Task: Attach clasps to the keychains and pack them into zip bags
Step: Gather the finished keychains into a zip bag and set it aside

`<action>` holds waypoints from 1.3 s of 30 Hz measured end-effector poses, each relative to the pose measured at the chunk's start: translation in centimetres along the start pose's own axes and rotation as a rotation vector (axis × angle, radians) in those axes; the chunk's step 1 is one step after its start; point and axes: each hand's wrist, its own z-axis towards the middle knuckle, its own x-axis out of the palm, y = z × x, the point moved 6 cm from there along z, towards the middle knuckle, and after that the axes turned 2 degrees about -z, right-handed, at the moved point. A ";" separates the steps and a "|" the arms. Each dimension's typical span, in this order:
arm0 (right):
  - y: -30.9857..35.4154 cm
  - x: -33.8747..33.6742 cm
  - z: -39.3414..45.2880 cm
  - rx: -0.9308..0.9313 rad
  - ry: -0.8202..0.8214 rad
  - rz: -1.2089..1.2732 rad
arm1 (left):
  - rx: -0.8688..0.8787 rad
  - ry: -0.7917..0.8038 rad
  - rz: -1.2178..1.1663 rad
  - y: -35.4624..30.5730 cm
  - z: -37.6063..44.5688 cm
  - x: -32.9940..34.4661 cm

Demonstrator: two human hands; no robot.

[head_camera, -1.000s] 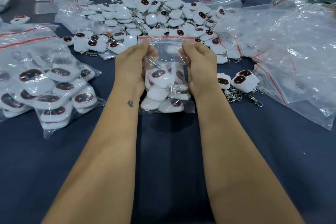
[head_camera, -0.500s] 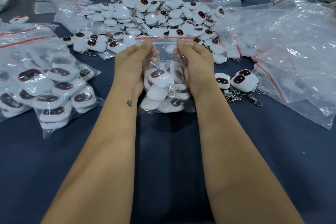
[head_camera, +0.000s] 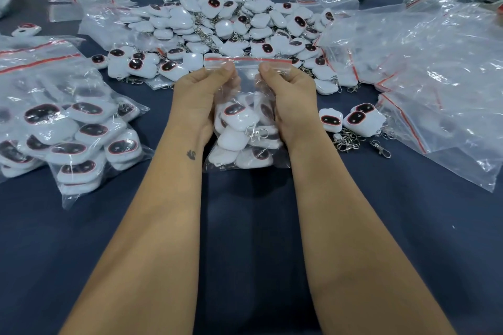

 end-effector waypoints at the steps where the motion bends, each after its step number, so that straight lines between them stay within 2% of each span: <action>1: 0.0 0.0 0.0 0.019 0.009 0.024 | 0.006 -0.001 0.006 0.0 0.0 -0.1; 4: -0.3 0.0 0.0 0.118 0.043 0.090 | 0.042 -0.004 0.027 -0.1 0.1 -0.1; 8: -0.4 0.2 -0.1 0.158 0.094 0.064 | 0.063 0.033 0.007 -0.1 0.0 0.2; 16: -0.1 0.5 -0.4 0.077 0.074 0.007 | -0.017 0.093 -0.003 0.3 0.0 0.5; 22: 0.1 0.9 -0.8 0.086 0.130 0.052 | 0.050 0.017 0.112 0.2 0.1 0.1; 30: 0.2 0.7 -0.7 0.001 0.107 0.013 | 0.055 0.048 0.093 0.0 -0.1 0.5; 35: 0.3 1.0 -0.7 -0.009 0.130 0.040 | 0.052 0.148 0.031 0.0 -0.5 1.1; 39: 0.4 1.0 -0.8 -0.018 0.141 0.047 | 0.082 0.135 0.041 0.0 -0.4 1.1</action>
